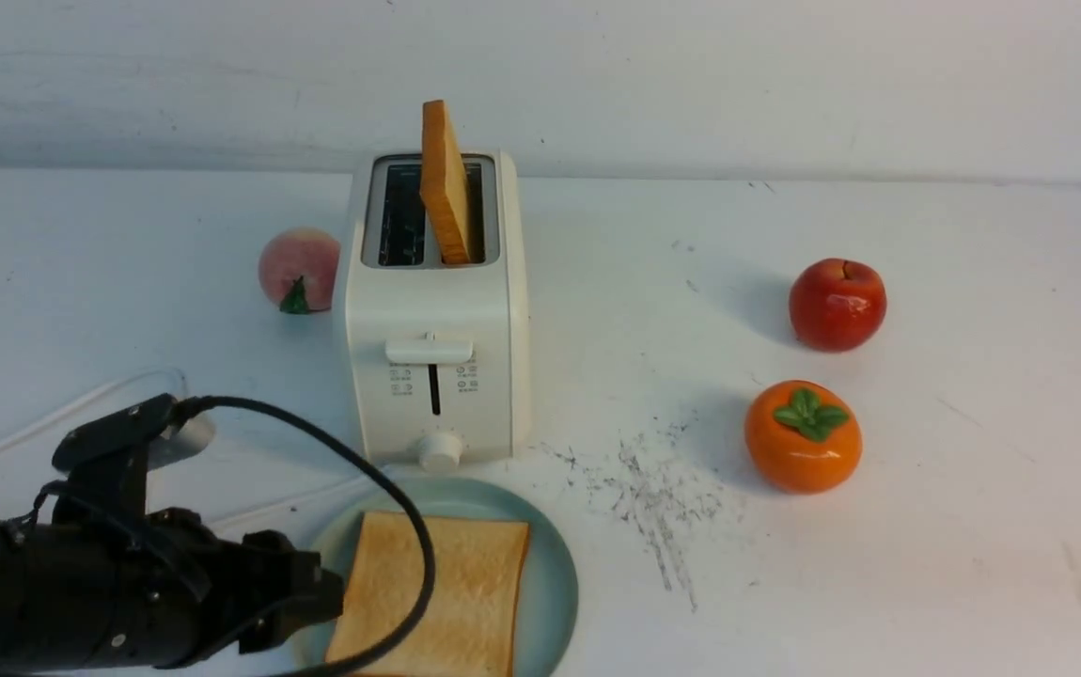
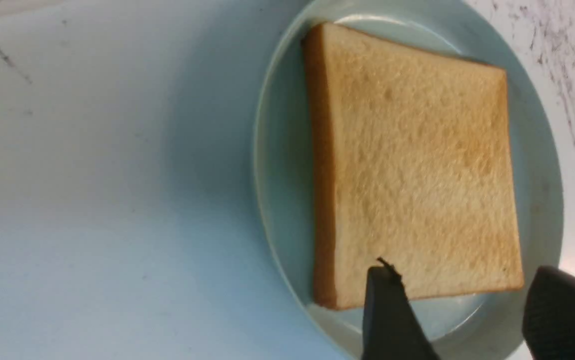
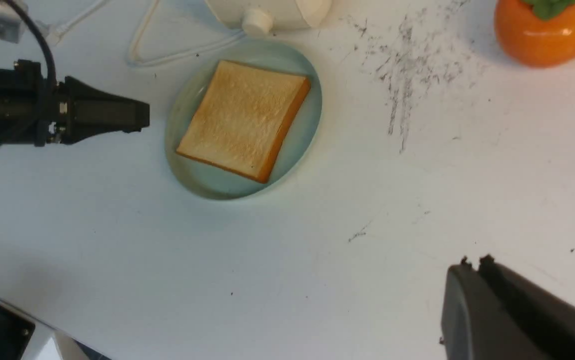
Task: Take toasted bread from bread machine on white table place on plate.
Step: 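Grasp the toast slice in the toaster and pull it up out of the slot with the right gripper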
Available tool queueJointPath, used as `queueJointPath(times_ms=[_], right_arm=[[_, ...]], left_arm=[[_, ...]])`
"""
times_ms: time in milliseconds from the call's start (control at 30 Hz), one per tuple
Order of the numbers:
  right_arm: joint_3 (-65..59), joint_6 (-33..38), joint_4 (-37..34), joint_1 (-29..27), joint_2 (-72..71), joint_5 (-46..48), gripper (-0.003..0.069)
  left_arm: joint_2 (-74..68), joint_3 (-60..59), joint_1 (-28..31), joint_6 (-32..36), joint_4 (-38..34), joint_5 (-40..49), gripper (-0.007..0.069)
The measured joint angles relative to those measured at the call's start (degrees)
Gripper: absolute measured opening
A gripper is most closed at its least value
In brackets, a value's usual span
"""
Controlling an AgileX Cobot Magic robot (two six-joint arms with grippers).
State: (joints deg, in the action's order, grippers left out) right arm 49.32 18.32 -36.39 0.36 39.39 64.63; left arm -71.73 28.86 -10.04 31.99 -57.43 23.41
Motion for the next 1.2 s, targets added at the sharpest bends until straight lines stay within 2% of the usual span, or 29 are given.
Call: queueJointPath(times_ms=[33,67,100,133,167,200,233,267,300,400,467,667,733,800,833,1000,1133,1200], right_arm=[[2.18,0.0,-0.55,0.06,1.86,0.28,0.002],[2.52,0.0,-0.65,0.1,2.5,0.28,0.002],[4.69,0.0,-1.46,0.49,4.45,0.06,0.002],[4.97,0.06,-1.57,0.65,4.8,-0.01,0.002],[7.26,0.5,-2.31,1.6,7.93,-1.05,0.002],[8.31,0.79,-2.4,2.42,9.78,-1.99,0.002],[8.49,0.79,-2.4,2.61,10.15,-2.25,0.002],[9.18,1.09,-2.4,3.45,11.67,-3.18,0.002],[10.43,1.21,-2.13,5.8,15.14,-5.34,0.002],[11.89,1.25,-0.26,10.59,20.56,-9.64,0.002],[13.54,1.25,1.43,14.72,25.34,-13.34,0.002],[22.02,-0.2,4.81,27.34,39.88,-25.26,0.0058],[25.13,-0.22,6.14,29.52,43.7,-27.71,0.0083],[30.88,-0.37,9.06,32.96,49.81,-30.82,0.0155],[31.44,-0.37,9.31,33.19,50.94,-31.03,0.0163],[48.91,-1.61,15.81,35.89,65.57,-33.6,0.0424],[59.09,-3.66,17.75,35.94,73.57,-34.02,0.0556],[61.32,-4.06,18.45,35.94,75.75,-34.47,0.0582]], left_arm=[[1.65,0.0,0.0,-3.67,5.37,0.4,0.0298],[1.65,0.0,0.0,-5.25,6.31,0.6,0.0298],[4.23,0.18,0.0,-11.14,12.89,1.94,0.0216],[4.59,0.33,0.0,-12.02,13.85,2.22,0.0191],[7.94,1.15,0.0,-18.88,22.35,5.07,0.0096],[9.92,1.95,0.0,-23.95,27.04,8.0,0.0024],[9.92,2.12,0.0,-23.95,27.98,8.0,0.0016],[11.95,2.84,0.0,-28.06,31.58,10.75,-0.0011],[15.35,4.46,0.0,-34.36,39.18,15.12,-0.0014],[21.84,6.14,0.0,-42.66,47.56,21.29,-0.0014],[27.16,6.45,0.0,-45.46,51.05,23.75,-0.0014],[42.84,6.61,0.0,-47.05,50.79,25.53,-0.0014],[45.25,6.66,0.0,-47.11,50.26,26.24,-0.0014],[49.22,6.66,0.0,-47.18,49.49,28.54,-0.0014],[49.5,6.66,0.0,-47.18,49.44,28.76,-0.0014],[55.18,6.66,0.0,-47.18,49.3,37.67,-0.0014],[56.8,6.66,0.0,-47.18,49.72,43.23,-0.0014],[57.14,6.66,0.0,-47.18,49.91,44.32,-0.0014]])
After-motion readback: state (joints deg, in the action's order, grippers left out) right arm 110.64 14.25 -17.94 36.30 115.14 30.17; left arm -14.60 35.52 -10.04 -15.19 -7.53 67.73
